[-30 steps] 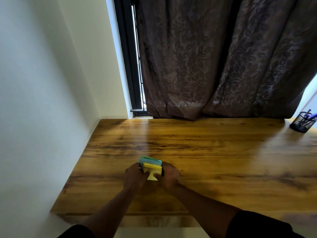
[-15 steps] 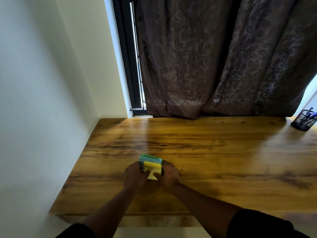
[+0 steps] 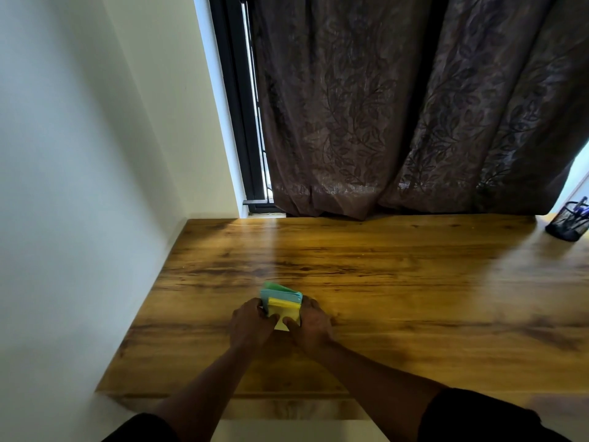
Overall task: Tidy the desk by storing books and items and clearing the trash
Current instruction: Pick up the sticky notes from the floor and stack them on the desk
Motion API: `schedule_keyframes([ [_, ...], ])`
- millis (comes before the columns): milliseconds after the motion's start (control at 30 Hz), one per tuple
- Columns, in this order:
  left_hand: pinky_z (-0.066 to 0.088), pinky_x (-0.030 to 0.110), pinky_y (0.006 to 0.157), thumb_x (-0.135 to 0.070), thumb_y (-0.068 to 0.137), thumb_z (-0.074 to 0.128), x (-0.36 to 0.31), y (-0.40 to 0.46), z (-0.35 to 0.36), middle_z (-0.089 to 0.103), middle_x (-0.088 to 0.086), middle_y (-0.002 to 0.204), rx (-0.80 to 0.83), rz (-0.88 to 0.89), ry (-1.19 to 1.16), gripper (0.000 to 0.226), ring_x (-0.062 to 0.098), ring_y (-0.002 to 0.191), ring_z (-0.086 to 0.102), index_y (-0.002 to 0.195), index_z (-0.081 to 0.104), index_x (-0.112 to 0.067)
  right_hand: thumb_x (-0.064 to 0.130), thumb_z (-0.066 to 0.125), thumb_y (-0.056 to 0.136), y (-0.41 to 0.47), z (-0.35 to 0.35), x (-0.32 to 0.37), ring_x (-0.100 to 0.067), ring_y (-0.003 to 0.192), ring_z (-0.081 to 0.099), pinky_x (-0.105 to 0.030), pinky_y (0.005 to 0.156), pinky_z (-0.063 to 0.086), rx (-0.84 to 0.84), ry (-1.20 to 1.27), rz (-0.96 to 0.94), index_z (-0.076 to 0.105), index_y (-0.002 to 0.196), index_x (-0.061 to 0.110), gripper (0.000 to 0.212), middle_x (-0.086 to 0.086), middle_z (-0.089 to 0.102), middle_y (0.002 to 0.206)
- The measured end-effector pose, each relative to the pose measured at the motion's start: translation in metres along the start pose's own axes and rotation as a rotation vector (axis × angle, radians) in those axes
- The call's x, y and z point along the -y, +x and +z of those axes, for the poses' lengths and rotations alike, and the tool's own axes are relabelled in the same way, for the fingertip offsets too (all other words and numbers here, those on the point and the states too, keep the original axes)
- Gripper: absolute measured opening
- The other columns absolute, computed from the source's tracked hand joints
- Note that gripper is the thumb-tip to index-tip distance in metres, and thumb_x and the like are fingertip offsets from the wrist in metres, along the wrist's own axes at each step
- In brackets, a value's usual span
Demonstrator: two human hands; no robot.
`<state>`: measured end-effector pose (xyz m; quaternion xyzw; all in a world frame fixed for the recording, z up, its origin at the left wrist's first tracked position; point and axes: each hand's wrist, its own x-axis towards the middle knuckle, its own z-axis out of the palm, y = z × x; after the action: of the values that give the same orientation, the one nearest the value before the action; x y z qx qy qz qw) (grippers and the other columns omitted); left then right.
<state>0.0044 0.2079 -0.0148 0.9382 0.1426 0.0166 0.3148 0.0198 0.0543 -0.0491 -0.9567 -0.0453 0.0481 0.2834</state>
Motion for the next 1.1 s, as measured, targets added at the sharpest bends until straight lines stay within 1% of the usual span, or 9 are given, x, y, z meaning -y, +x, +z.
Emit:
schedule_keyframes([
  [167,0.058,0.035,0.083,-0.036,0.081,0.082,0.004,0.003,-0.001,0.074,0.001,0.117,0.069,0.033,-0.032,0.053,0.019,0.104,0.07,0.126,0.061,-0.017,0.038,0.06,0.101,0.001,-0.003,-0.001,-0.021,0.138,0.045,-0.034,0.112,0.042,-0.013,0.059,-0.013,0.038,0.155,0.019,0.061,-0.003,0.048,0.151],
  [233,0.056,0.033,0.084,-0.032,0.08,0.084,0.005,0.007,-0.004,0.071,0.004,0.124,0.103,0.021,-0.043,0.067,0.022,0.111,0.068,0.137,0.051,-0.015,0.035,0.064,0.099,0.002,-0.006,-0.003,-0.019,0.135,0.049,-0.034,0.109,0.045,-0.011,0.103,-0.014,0.044,0.152,0.023,0.058,-0.001,0.052,0.148],
  [333,0.056,0.039,0.09,-0.029,0.079,0.085,0.007,0.014,-0.008,0.066,0.009,0.131,0.188,0.011,-0.074,0.093,0.027,0.117,0.066,0.152,0.029,-0.019,0.034,0.067,0.097,0.003,-0.008,-0.006,-0.018,0.132,0.051,-0.034,0.107,0.046,0.002,0.127,-0.037,0.05,0.148,0.026,0.055,0.002,0.055,0.146],
  [400,0.055,0.032,0.085,-0.024,0.081,0.085,0.007,0.019,-0.01,0.065,0.01,0.132,0.256,0.021,-0.124,0.1,0.027,0.115,0.066,0.158,0.021,-0.025,0.033,0.068,0.097,0.003,-0.01,-0.006,-0.018,0.132,0.052,-0.033,0.107,0.045,0.006,0.126,-0.045,0.052,0.147,0.026,0.053,0.001,0.056,0.144],
  [467,0.051,0.026,0.084,-0.022,0.082,0.084,0.005,0.023,-0.012,0.064,0.008,0.135,0.284,0.009,-0.139,0.088,0.023,0.117,0.064,0.155,0.034,-0.024,0.033,0.068,0.096,0.003,-0.011,-0.007,-0.017,0.129,0.053,-0.032,0.104,0.046,0.0,0.125,-0.049,0.053,0.146,0.027,0.052,0.001,0.058,0.141],
  [567,0.048,0.027,0.089,-0.027,0.082,0.083,0.003,0.027,-0.013,0.068,0.003,0.131,0.274,0.017,-0.062,0.066,0.019,0.115,0.064,0.142,0.055,-0.02,0.035,0.07,0.095,0.003,-0.012,-0.007,-0.017,0.128,0.053,-0.03,0.102,0.046,-0.009,0.151,-0.029,0.054,0.144,0.028,0.051,0.002,0.058,0.14],
  [733,0.045,0.023,0.079,-0.028,0.087,0.078,0.001,0.024,-0.007,0.068,0.004,0.125,0.229,0.073,0.019,0.054,0.016,0.105,0.063,0.136,0.059,-0.015,0.036,0.073,0.093,0.006,-0.012,0.0,-0.017,0.128,0.055,-0.029,0.102,0.045,-0.034,0.192,-0.01,0.057,0.141,0.024,0.052,0.001,0.061,0.136],
  [933,0.05,0.029,0.084,-0.028,0.089,0.074,0.003,0.025,-0.005,0.066,0.006,0.121,0.149,0.135,0.074,0.043,0.021,0.108,0.062,0.129,0.062,-0.014,0.039,0.076,0.09,0.007,-0.016,0.004,-0.016,0.122,0.06,-0.029,0.098,0.051,-0.079,0.232,0.014,0.06,0.138,0.021,0.053,0.0,0.064,0.133],
  [1100,0.052,0.03,0.086,-0.023,0.092,0.071,0.008,0.027,0.002,0.068,0.006,0.123,0.202,0.102,0.069,0.042,0.022,0.112,0.064,0.131,0.062,-0.014,0.045,0.079,0.085,0.01,-0.01,0.004,-0.017,0.123,0.06,-0.038,0.1,0.053,-0.068,0.217,0.025,0.057,0.139,0.025,0.062,0.002,0.065,0.133],
])
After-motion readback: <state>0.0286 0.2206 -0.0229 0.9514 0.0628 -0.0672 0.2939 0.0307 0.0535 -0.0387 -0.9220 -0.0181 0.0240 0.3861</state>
